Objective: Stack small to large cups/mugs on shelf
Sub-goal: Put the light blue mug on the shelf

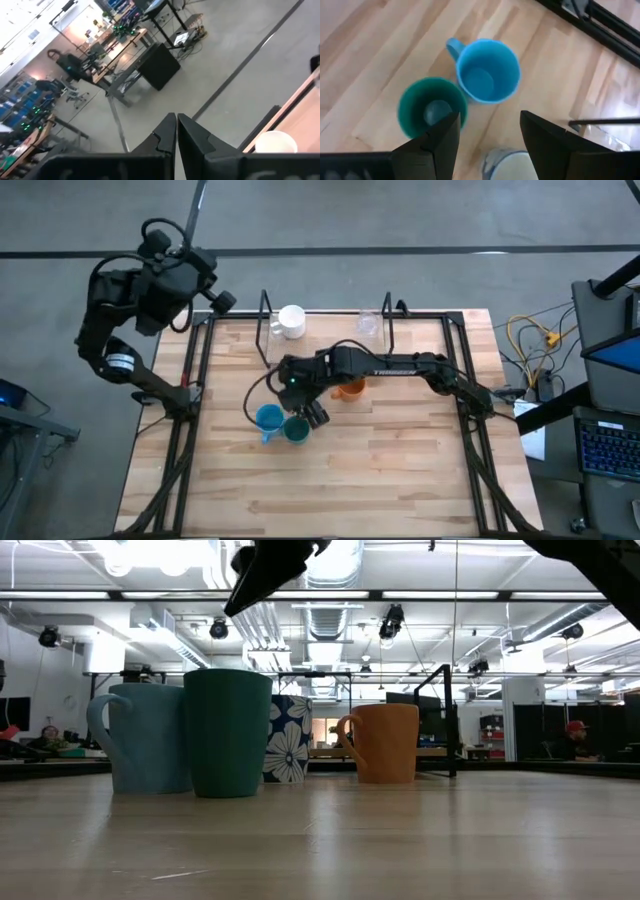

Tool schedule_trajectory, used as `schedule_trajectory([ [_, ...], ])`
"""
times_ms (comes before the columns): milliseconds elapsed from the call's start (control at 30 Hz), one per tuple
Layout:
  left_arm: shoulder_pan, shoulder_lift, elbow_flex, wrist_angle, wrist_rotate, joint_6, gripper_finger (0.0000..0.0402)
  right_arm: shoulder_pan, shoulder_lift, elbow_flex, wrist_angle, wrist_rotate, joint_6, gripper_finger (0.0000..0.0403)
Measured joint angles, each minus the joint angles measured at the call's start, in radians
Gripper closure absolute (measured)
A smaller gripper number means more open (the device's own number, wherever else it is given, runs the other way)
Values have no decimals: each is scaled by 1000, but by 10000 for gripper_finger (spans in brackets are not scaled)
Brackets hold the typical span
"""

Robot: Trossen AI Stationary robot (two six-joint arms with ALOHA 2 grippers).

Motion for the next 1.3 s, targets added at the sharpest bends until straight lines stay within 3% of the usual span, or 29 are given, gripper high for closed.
schedule_trajectory([
  [333, -107, -10, 5, 4, 22, -108, 400, 69, 14, 0, 33, 6, -100, 202],
  [567, -228, -11, 5, 2, 292, -334, 400, 79, 79, 0, 79, 12, -82, 202],
  [700, -246, -9, 4, -13, 357, -391, 400, 81, 99, 0, 90, 28, -85, 202],
  [933, -255, -1, 0, -79, 518, -497, 400, 80, 130, -1, 190, 54, -16, 202],
  [1100, -261, 4, -4, -119, 541, -566, 400, 73, 124, 0, 273, 53, 125, 202],
  [1300, -271, 4, -8, -120, 566, -573, 400, 71, 127, 0, 246, 53, 206, 202],
])
